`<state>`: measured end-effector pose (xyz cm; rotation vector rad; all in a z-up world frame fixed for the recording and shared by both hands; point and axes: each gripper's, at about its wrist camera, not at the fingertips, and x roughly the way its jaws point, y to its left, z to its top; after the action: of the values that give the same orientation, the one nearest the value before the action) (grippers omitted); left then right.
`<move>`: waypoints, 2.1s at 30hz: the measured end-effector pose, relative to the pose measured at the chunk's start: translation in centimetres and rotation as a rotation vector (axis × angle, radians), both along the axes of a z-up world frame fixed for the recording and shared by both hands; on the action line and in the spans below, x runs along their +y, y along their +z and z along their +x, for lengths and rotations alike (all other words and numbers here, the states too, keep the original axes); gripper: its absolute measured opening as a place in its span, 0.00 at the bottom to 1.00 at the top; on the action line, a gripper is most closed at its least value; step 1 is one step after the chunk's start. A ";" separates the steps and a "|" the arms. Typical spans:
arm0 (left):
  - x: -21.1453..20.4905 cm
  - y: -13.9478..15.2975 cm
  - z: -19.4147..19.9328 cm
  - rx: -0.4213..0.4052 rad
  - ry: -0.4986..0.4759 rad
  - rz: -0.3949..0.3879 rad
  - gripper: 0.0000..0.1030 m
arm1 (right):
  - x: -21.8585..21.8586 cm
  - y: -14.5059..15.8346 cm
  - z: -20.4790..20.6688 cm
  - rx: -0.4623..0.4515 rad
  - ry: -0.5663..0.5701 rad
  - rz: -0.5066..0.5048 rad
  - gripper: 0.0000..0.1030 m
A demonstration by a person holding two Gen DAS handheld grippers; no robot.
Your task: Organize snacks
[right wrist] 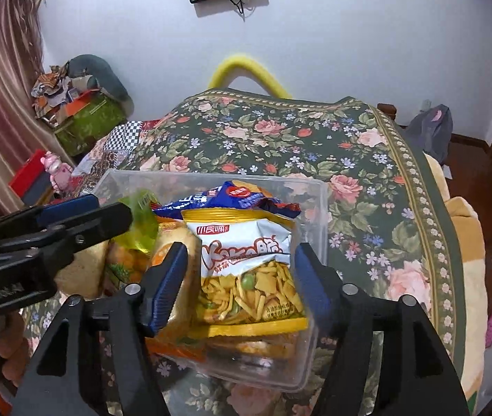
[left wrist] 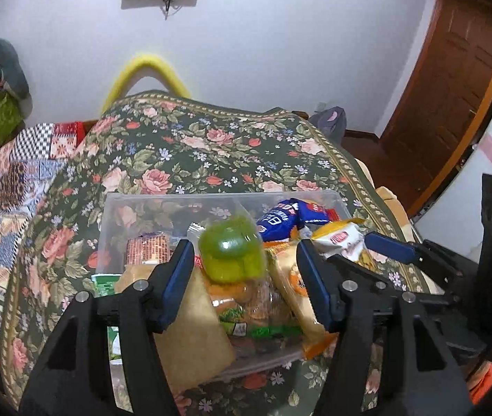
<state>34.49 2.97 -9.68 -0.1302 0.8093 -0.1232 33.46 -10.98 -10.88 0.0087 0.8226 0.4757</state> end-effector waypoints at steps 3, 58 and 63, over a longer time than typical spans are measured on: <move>-0.2 1.1 -1.5 -0.038 -0.008 0.022 0.59 | -0.4 0.8 -0.7 -0.015 -0.003 0.006 0.59; -0.6 11.7 -25.2 -0.572 0.081 0.077 1.00 | -3.3 12.1 -20.9 -0.498 -0.092 0.092 1.00; -0.7 11.7 -25.2 -0.573 0.081 0.088 1.00 | -3.2 12.1 -20.9 -0.503 -0.094 0.083 1.00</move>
<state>9.25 2.25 2.01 -0.0397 0.2362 -0.0434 12.56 -14.23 1.21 0.0034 0.3071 0.3990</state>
